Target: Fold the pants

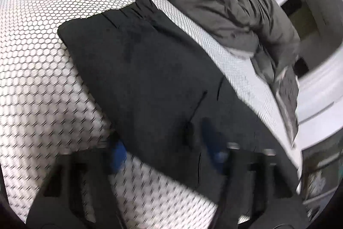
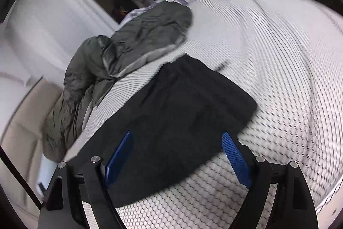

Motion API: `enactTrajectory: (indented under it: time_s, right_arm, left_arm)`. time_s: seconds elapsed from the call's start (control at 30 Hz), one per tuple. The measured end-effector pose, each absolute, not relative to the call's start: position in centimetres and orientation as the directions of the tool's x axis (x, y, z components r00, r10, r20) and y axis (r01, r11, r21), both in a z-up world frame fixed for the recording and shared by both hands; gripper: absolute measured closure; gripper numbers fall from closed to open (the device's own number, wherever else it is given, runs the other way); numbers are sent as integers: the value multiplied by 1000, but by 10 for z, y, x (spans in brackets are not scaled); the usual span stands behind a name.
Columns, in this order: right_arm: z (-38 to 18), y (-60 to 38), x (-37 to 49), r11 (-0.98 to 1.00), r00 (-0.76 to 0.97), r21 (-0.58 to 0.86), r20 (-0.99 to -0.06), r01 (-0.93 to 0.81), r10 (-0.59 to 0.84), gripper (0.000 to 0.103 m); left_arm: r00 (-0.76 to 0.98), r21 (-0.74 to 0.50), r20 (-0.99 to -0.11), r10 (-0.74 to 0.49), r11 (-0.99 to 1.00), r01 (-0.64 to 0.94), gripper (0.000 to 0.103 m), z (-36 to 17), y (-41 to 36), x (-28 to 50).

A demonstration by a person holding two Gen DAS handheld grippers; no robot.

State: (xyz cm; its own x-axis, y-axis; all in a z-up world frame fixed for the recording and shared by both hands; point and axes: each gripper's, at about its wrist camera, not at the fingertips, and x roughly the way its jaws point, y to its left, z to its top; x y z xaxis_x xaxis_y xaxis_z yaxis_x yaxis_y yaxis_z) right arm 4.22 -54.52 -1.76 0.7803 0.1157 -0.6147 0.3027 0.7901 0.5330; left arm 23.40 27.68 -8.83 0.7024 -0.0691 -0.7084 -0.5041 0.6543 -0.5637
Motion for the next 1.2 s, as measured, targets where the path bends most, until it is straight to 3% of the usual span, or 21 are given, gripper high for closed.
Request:
enactTrajectory:
  time_s: [0.03,0.13,0.23,0.3,0.37,0.43,0.57,0.73,0.8,0.83,0.9,0.93,0.97,1.03,1.13,1.2]
  right_arm:
    - [-23,-553,41,776,770,542,-627,322,118,17]
    - [-41,-569,43,742,738,562,-661,364,139,17]
    - [-66,-587,53,662,730,647,-649,379,216,17]
    - [-72,-596,61,615,765,699,-601,365,229,26]
    - [-70,-599,73,606,791,715,-571,349,219,67]
    - [-68,-596,84,601,803,742,-535,298,262,81]
    - [-45,-571,82,687,796,680,-550,254,251,89]
    - [-26,-544,28,791,780,584,-576,182,246,90]
    - [-45,-542,13,786,746,574,-623,231,235,88]
    - [-63,-541,11,793,687,533,-695,296,211,82]
    - [-74,-545,12,784,640,526,-735,329,225,79]
    - [-66,-549,9,767,671,555,-705,321,229,67]
    - [-58,-553,5,766,701,558,-683,319,206,43]
    - [-40,-562,-7,768,761,539,-640,345,107,30]
    - [-34,-568,2,786,768,530,-630,319,113,27]
    - [-56,-575,12,737,708,562,-687,376,163,38]
  left_arm:
    - [710,-578,-702,-65,634,-513,90,-91,281,236]
    - [744,-640,-663,-89,584,-500,99,-97,288,234]
    - [770,-647,-636,-61,585,-488,101,-89,291,218]
    - [780,-639,-625,-39,599,-482,101,-81,292,197]
    - [780,-611,-626,-3,624,-487,101,-71,293,175]
    - [776,-576,-630,36,649,-497,101,-64,293,152]
    - [772,-547,-631,70,665,-508,101,-56,301,96]
    - [733,-457,-668,125,709,-537,99,-52,308,43]
    - [693,-404,-707,141,723,-560,91,-58,308,32]
    - [658,-357,-733,174,725,-589,81,-58,307,27]
    - [637,-315,-740,215,727,-610,64,-55,301,23]
    - [646,-309,-732,218,738,-599,53,-48,296,18]
    - [654,-306,-726,213,751,-585,40,-44,291,18]
    - [675,-283,-708,207,793,-540,23,-29,273,16]
    - [706,-261,-687,170,849,-459,6,-11,245,20]
    - [723,-269,-676,140,867,-419,3,-1,230,22]
